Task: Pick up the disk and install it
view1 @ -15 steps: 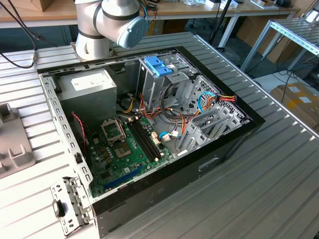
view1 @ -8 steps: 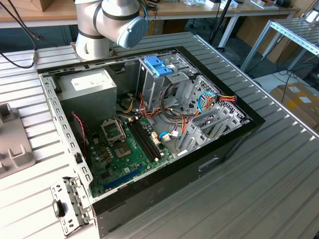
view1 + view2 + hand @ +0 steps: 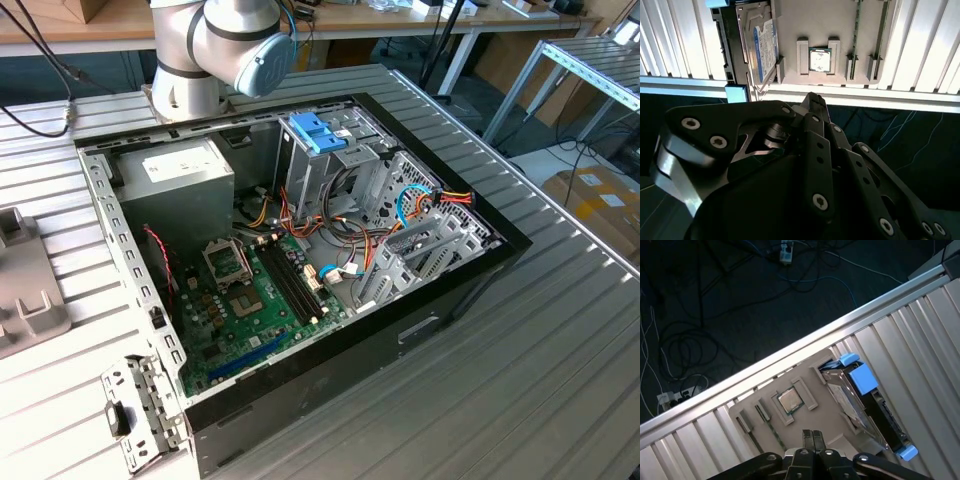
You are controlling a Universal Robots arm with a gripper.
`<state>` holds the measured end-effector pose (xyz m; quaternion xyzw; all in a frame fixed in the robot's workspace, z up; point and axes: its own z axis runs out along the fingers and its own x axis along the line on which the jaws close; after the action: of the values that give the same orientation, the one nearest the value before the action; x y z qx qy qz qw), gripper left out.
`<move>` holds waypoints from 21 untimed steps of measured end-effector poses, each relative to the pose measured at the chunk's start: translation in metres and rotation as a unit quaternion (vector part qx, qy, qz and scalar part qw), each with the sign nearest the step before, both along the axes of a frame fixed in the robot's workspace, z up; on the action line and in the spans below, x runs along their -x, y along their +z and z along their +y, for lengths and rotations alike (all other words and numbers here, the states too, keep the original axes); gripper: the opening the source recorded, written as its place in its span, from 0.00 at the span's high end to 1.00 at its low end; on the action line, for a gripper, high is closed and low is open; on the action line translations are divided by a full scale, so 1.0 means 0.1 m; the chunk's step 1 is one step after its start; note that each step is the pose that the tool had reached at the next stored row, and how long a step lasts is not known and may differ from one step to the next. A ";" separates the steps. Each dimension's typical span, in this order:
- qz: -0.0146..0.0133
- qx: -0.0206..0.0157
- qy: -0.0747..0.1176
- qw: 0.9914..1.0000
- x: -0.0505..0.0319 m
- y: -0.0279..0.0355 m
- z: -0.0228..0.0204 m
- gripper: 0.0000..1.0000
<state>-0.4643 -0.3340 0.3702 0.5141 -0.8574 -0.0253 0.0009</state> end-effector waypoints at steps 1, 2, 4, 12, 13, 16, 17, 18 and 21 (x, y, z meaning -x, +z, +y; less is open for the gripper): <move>0.000 0.000 0.003 1.000 0.000 0.000 0.000 0.89; 0.000 0.000 0.006 1.000 0.000 0.000 0.000 0.89; 0.000 0.000 0.014 1.000 0.000 0.000 0.000 0.89; 0.000 0.000 0.048 0.999 0.000 0.000 -0.001 0.89; 0.000 0.000 0.055 0.998 0.000 0.000 0.000 0.89; 0.000 0.000 0.067 0.998 0.000 0.000 0.000 0.89; 0.000 0.000 0.071 0.998 0.000 0.000 0.000 0.89; 0.000 0.000 0.077 0.997 0.000 0.000 0.000 0.89; 0.000 0.000 0.088 0.996 0.000 0.000 0.000 0.89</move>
<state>-0.4643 -0.3340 0.3702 0.5876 -0.8087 -0.0251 0.0031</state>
